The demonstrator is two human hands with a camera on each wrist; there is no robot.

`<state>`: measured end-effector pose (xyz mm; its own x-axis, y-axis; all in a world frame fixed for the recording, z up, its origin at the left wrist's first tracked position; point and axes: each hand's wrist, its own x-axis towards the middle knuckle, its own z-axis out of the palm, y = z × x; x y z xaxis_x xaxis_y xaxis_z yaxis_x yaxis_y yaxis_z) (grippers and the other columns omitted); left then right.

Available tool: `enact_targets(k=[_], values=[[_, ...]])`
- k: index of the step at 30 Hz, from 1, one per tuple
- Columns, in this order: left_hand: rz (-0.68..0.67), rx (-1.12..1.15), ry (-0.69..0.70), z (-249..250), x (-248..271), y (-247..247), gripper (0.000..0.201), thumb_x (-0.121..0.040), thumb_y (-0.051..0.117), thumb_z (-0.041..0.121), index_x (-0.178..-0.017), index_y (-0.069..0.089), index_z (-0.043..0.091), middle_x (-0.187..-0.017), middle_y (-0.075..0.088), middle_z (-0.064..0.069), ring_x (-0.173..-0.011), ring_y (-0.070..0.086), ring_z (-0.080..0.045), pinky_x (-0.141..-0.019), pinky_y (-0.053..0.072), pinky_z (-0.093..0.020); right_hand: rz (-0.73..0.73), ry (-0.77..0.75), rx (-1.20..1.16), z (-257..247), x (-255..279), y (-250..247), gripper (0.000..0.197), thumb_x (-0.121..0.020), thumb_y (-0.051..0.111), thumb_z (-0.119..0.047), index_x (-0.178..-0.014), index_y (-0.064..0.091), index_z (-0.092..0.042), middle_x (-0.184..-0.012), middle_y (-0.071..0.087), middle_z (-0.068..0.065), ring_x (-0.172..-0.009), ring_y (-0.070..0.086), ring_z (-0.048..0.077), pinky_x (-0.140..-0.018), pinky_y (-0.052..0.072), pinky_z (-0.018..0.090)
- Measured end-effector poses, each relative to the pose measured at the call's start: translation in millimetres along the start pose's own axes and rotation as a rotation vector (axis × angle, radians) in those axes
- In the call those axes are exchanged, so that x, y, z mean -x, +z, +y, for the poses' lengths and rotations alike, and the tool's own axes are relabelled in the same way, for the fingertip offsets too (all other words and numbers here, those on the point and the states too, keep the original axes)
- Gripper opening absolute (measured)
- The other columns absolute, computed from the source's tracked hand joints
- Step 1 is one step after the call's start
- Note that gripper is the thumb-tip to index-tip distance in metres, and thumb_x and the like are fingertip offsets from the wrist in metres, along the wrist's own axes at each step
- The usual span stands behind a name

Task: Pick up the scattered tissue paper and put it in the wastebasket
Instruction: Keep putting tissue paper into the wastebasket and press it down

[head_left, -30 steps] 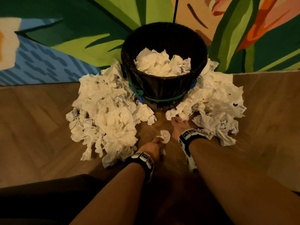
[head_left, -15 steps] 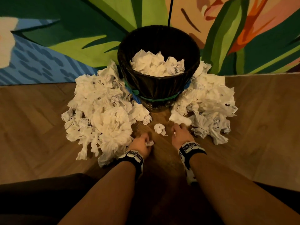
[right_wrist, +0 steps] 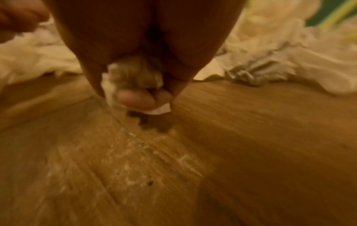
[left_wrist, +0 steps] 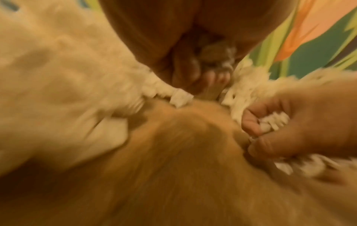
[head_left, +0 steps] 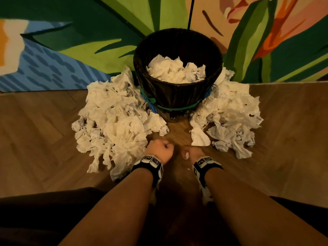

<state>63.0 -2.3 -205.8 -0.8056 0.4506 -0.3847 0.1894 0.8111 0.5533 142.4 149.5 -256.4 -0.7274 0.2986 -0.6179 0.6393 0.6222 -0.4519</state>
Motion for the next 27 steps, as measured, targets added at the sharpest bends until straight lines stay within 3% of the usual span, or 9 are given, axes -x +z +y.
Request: enact_targets(k=[2, 5, 8, 12, 16, 19, 22, 25, 27], values=[[0.040, 0.063, 0.114, 18.4, 0.0, -10.2, 0.026, -0.080, 0.056, 0.038, -0.065, 0.057, 0.016, -0.065, 0.059, -0.001, -0.066, 0.060, -0.023, -0.063, 0.052, -0.027, 0.109, 0.063, -0.140, 11.0, 12.4, -10.5, 0.019, -0.089, 0.068, -0.021, -0.098, 0.060, -0.035, -0.104, 0.064, 0.003, -0.074, 0.065, 0.013, -0.053, 0.047, 0.011], [0.056, 0.041, 0.466, 57.6, 0.1, -31.1, 0.019, -0.081, 0.063, 0.025, -0.075, 0.048, 0.016, -0.082, 0.047, 0.004, -0.071, 0.049, -0.016, -0.062, 0.040, -0.026, 0.297, 0.026, -0.258, 17.9, 22.8, -32.5, 0.032, -0.088, 0.068, -0.018, -0.119, 0.065, -0.028, -0.112, 0.068, 0.006, -0.100, 0.066, 0.024, -0.068, 0.041, 0.009], [0.152, 0.140, 0.696, 97.6, 1.5, -53.7, 0.016, -0.086, 0.061, 0.011, -0.087, 0.046, 0.018, -0.093, 0.045, 0.002, -0.076, 0.046, -0.013, -0.071, 0.041, -0.027, 0.490, -0.009, -0.338, 3.8, 26.7, -64.1, 0.009, -0.088, 0.070, -0.023, -0.097, 0.072, -0.022, -0.099, 0.072, 0.004, -0.096, 0.067, 0.026, -0.070, 0.050, 0.020], [0.428, 0.310, 0.652, 130.8, 2.6, -96.7, 0.011, -0.096, 0.052, 0.035, -0.090, 0.054, 0.025, -0.059, 0.050, 0.013, -0.046, 0.047, 0.002, -0.044, 0.030, -0.013, 0.790, -0.092, -0.584, -28.0, 39.0, -117.8, 0.023, -0.089, 0.067, -0.045, -0.083, 0.062, -0.024, -0.087, 0.067, 0.001, -0.081, 0.060, 0.018, -0.070, 0.045, 0.026], [0.664, 0.506, 0.646, 147.9, -10.5, -149.0, 0.025, -0.097, 0.039, 0.031, -0.097, 0.057, 0.013, -0.073, 0.050, 0.009, -0.061, 0.045, -0.001, -0.057, 0.033, -0.020, 1.012, -0.226, -0.813, -72.2, 59.3, -181.9, 0.028, -0.097, 0.043, -0.044, -0.083, 0.054, -0.022, -0.076, 0.053, -0.009, -0.077, 0.050, 0.016, -0.069, 0.035, 0.026], [0.640, 0.496, 0.572, 150.3, -27.4, -173.1, 0.037, -0.095, 0.033, 0.024, -0.122, 0.052, 0.008, -0.113, 0.051, -0.007, -0.096, 0.049, -0.014, -0.087, 0.040, -0.027, 1.014, -0.375, -1.083, -108.7, 70.5, -218.7, 0.025, -0.093, 0.031, -0.025, -0.093, 0.055, -0.018, -0.090, 0.053, 0.003, -0.087, 0.051, 0.022, -0.078, 0.042, 0.033], [0.538, 0.231, 0.476, 140.6, -44.4, -178.8, 0.044, -0.098, 0.039, 0.013, -0.142, 0.040, 0.010, -0.137, 0.038, -0.014, -0.119, 0.048, -0.025, -0.103, 0.035, -0.028, 0.995, -0.418, -0.919, -135.5, 67.9, -231.0, 0.032, -0.098, 0.033, -0.012, -0.119, 0.057, -0.015, -0.125, 0.053, 0.011, -0.113, 0.050, 0.020, -0.102, 0.038, 0.029], [0.385, -0.071, 0.412, 128.3, -55.3, -172.5, 0.054, -0.094, 0.047, 0.008, -0.147, 0.041, 0.016, -0.144, 0.036, -0.013, -0.124, 0.049, -0.031, -0.108, 0.038, -0.036, 0.907, -0.526, -0.561, -145.2, 56.6, -216.5, 0.042, -0.095, 0.046, -0.004, -0.134, 0.045, -0.022, -0.138, 0.047, 0.008, -0.125, 0.047, 0.018, -0.105, 0.035, 0.027], [0.374, -0.143, 0.406, 123.0, -58.8, -168.8, 0.055, -0.093, 0.051, 0.011, -0.146, 0.039, 0.020, -0.139, 0.048, -0.013, -0.120, 0.053, -0.036, -0.099, 0.044, -0.041, 0.892, -0.573, -0.373, -139.9, 48.3, -202.4, 0.043, -0.092, 0.056, -0.009, -0.128, 0.042, -0.027, -0.126, 0.057, 0.000, -0.113, 0.056, 0.019, -0.094, 0.044, 0.031]])
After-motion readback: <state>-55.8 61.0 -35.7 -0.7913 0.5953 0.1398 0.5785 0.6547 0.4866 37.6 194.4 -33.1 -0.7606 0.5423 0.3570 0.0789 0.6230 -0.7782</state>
